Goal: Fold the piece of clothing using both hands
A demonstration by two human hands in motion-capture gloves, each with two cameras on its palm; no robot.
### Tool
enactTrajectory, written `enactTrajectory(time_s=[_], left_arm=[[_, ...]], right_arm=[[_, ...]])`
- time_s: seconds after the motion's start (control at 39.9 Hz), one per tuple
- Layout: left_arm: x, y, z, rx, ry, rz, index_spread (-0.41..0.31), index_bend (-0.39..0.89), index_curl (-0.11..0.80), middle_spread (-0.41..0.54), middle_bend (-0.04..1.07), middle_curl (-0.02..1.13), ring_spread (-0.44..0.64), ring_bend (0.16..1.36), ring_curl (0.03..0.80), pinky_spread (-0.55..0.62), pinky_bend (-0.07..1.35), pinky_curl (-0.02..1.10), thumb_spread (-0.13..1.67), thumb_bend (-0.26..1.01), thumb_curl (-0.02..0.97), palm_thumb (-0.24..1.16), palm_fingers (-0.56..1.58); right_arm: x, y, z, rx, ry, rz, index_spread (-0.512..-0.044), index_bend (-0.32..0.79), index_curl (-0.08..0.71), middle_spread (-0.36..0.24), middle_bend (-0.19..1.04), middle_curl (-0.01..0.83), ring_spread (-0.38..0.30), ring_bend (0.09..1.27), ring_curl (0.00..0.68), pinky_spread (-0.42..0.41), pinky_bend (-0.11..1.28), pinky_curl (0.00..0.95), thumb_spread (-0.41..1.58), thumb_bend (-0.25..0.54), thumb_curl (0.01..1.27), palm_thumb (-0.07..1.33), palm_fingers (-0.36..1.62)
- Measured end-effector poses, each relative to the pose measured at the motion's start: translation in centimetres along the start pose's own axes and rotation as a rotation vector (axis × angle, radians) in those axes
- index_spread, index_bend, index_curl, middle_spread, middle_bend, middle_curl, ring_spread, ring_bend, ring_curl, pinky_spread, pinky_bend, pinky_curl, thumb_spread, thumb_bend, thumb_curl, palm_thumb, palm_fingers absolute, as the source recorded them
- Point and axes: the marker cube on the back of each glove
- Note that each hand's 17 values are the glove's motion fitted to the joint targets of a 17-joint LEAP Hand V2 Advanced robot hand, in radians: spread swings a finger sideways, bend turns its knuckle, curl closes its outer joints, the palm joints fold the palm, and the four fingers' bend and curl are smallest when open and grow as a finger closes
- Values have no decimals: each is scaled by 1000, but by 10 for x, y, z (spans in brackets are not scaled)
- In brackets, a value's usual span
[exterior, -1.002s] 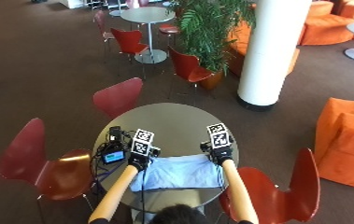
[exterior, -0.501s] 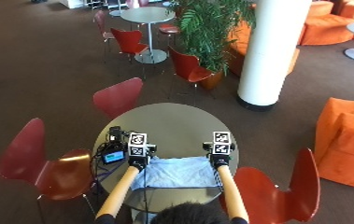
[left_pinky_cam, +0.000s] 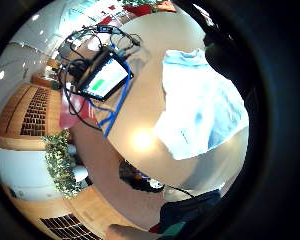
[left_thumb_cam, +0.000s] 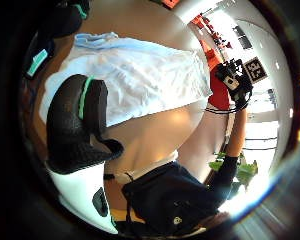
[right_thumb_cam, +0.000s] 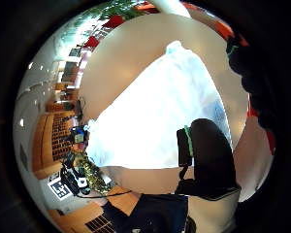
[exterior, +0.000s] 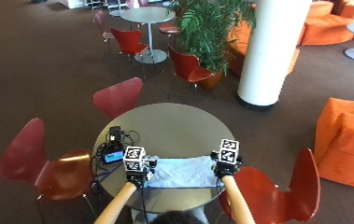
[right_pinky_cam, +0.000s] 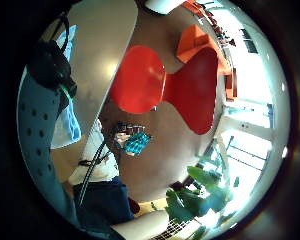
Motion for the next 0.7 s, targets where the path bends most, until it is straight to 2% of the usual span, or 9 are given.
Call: enactTrajectory(time_s=[0.08,0.18,0.25,0.33,0.38,0.48,0.53,0.7], left_arm=[[0,4,8,-62,49,-35,-154,184,366,-94,129,407,-48,362,387,-88,334,413,1332,-25,335,486,665],[4,24,6,-171,69,-115,-155,211,387,-62,112,383,-4,348,381,-56,319,409,1331,-23,328,458,621],[3,21,18,-182,41,-157,-146,246,407,-24,96,362,43,350,380,-6,268,398,1336,-36,313,402,522],[2,16,31,-173,-1,-179,-139,253,419,5,101,347,79,369,384,40,247,396,1339,-31,299,363,473],[4,13,40,-186,-20,-186,-130,241,419,28,104,332,116,374,379,97,219,381,1335,-48,283,300,408],[6,14,49,-241,-32,-196,-115,229,423,61,112,310,180,386,375,181,206,371,1321,-43,262,226,340],[7,15,51,-265,-34,-213,-112,213,421,70,122,303,205,398,371,212,198,362,1313,-39,254,201,324],[13,15,52,-261,-47,-234,-96,187,422,119,120,277,277,418,362,283,206,355,1303,-24,241,151,251]], right_arm=[[-4,13,-6,59,32,1,-228,42,230,-123,170,439,-187,498,442,-204,603,393,1213,-28,437,743,998],[-11,15,4,11,27,30,-223,51,214,-105,177,434,-182,504,439,-195,609,391,1210,-20,433,738,997],[-17,13,15,-54,-1,44,-215,52,205,-98,178,430,-179,515,438,-191,610,389,1208,-19,430,733,998],[-21,7,22,-46,4,72,-204,43,193,-91,182,429,-174,521,439,-196,614,389,1205,-21,427,726,973],[-24,3,25,-19,25,85,-194,20,180,-79,184,429,-167,531,443,-186,627,394,1203,-51,409,659,939],[-31,4,30,2,33,59,-182,20,159,-78,202,434,-163,539,440,-180,633,391,1204,-39,391,614,930],[-33,5,30,33,29,60,-174,-9,136,-92,241,444,-172,552,435,-220,659,386,1204,-23,391,625,1005],[-33,8,32,142,-19,62,-176,71,147,-128,257,461,-208,603,452,-297,688,395,1181,28,416,771,1179]])
